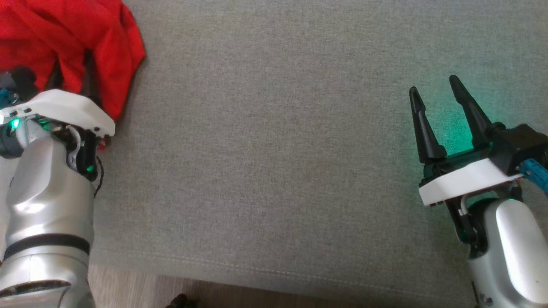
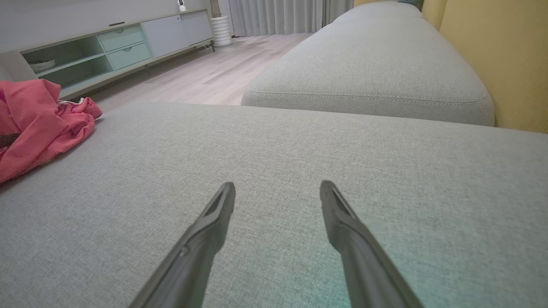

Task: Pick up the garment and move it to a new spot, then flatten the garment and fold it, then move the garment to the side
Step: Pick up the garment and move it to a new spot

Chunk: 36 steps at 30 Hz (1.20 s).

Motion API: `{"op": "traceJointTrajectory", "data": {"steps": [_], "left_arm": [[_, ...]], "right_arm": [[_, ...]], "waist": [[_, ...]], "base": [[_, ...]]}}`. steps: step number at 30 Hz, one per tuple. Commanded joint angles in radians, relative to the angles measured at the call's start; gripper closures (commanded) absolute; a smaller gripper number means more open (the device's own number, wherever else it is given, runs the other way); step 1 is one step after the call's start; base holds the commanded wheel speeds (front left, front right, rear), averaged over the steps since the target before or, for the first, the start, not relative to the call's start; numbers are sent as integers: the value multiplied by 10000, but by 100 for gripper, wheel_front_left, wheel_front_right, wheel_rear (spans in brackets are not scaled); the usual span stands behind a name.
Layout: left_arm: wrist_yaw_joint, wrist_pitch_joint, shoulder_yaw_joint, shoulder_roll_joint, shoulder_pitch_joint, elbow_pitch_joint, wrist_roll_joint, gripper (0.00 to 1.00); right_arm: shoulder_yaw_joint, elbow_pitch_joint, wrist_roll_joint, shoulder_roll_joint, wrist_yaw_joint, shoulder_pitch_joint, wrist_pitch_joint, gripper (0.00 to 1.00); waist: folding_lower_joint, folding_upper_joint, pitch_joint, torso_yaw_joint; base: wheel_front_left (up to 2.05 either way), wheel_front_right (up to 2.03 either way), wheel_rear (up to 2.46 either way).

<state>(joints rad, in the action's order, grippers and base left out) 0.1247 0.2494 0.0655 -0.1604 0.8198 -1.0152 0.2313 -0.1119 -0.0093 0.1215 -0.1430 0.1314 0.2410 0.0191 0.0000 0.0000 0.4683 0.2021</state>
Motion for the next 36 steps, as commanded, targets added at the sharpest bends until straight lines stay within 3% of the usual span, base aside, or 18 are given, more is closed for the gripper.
{"op": "traceJointTrajectory", "data": {"steps": [1, 2, 6, 21, 29, 36], "left_arm": [[39, 101, 123, -643, 220, 200, 50, 75], [44, 106, 67, -695, 276, 169, 75, 100], [52, 118, -12, -972, 298, 639, 67, 100], [-409, 123, 232, -1328, -1623, 5243, -748, 100], [-454, -313, -155, -1022, -2939, 7463, -805, 100], [-377, -1223, -1013, -478, -4256, 9375, -789, 100]], "right_arm": [[-166, -320, -66, -24, -7, 109, 39, 0], [-154, -291, -61, -23, -7, 96, 32, 0], [-90, -189, -16, 7, -7, -11, -8, 0], [124, 314, 107, 350, -7, -729, -392, 0], [143, 355, 220, 496, -7, -1253, -408, 0], [9, 186, 288, 600, -7, -1487, -316, 0]], "waist": [[0, 0, -30, 6], [0, 0, -76, 10], [0, 0, -358, -4], [0, 0, -2570, -288], [0, 0, -3623, -799], [0, 0, -3945, -1810]], "base": [[0, 0, 0], [0, 0, 0], [0, 0, 0], [0, 0, 0], [0, 0, 0], [0, 0, 0]]}}
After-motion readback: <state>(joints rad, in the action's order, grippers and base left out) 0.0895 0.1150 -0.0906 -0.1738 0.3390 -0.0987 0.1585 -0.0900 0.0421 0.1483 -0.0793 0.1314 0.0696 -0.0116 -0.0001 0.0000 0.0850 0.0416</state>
